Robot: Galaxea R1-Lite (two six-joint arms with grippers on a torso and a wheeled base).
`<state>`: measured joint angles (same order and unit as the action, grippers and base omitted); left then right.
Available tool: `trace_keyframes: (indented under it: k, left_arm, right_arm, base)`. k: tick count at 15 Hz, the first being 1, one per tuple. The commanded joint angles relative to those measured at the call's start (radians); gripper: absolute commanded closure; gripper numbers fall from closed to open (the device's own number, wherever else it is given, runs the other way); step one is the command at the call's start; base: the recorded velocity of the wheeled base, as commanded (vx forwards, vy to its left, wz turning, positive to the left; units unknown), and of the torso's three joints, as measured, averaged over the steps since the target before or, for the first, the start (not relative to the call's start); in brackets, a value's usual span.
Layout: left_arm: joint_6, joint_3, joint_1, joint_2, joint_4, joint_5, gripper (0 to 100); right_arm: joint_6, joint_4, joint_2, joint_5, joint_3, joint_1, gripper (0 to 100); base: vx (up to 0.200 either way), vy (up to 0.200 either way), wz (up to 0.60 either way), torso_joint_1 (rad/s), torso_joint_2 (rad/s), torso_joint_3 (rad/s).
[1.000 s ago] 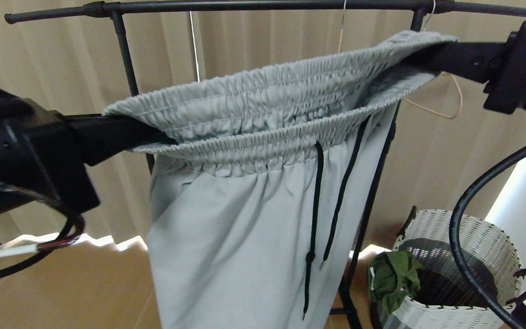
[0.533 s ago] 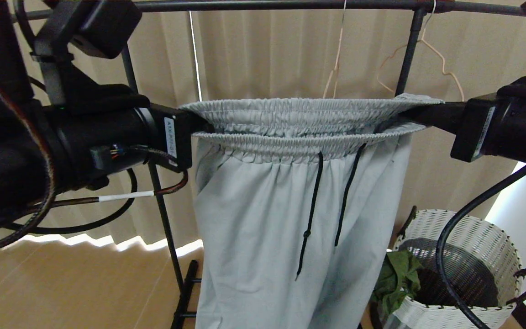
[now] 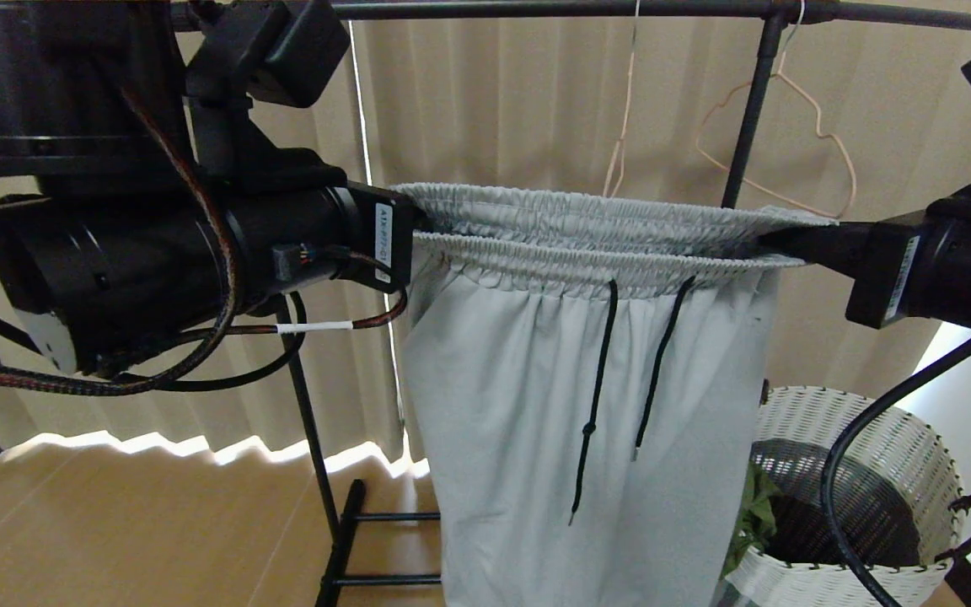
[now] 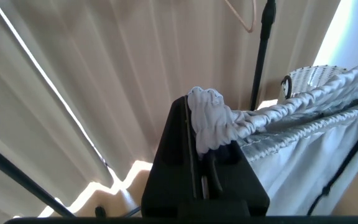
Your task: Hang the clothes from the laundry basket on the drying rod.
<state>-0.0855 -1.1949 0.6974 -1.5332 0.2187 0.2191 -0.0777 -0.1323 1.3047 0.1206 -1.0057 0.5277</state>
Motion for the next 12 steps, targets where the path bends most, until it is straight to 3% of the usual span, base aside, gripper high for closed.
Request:
trace_keyframes:
  k: [1, 5, 12]
  left_arm:
    - [0.0, -0.003, -0.001, -0.007, 0.001, 0.0, 100]
    - [0.003, 0.008, -0.001, -0.005, 0.007, 0.0, 100]
    - [-0.02, 0.011, 0.005, 0.015, 0.007, 0.0, 100]
  right_arm:
    - [0.004, -0.039, -0.004, 0.001, 0.032, -0.015, 100]
    - [0.006, -0.151, 0.005, -0.004, 0.079, -0.046, 100]
    - [0.006, -0.216, 0.015, -0.007, 0.067, -0.046, 100]
  base:
    - [0.0, 0.0, 0.0, 0.0, 0.0, 0.0]
    - [0.0, 0.0, 0.0, 0.0, 0.0, 0.0]
    - [0.0, 0.0, 0.0, 0.0, 0.0, 0.0]
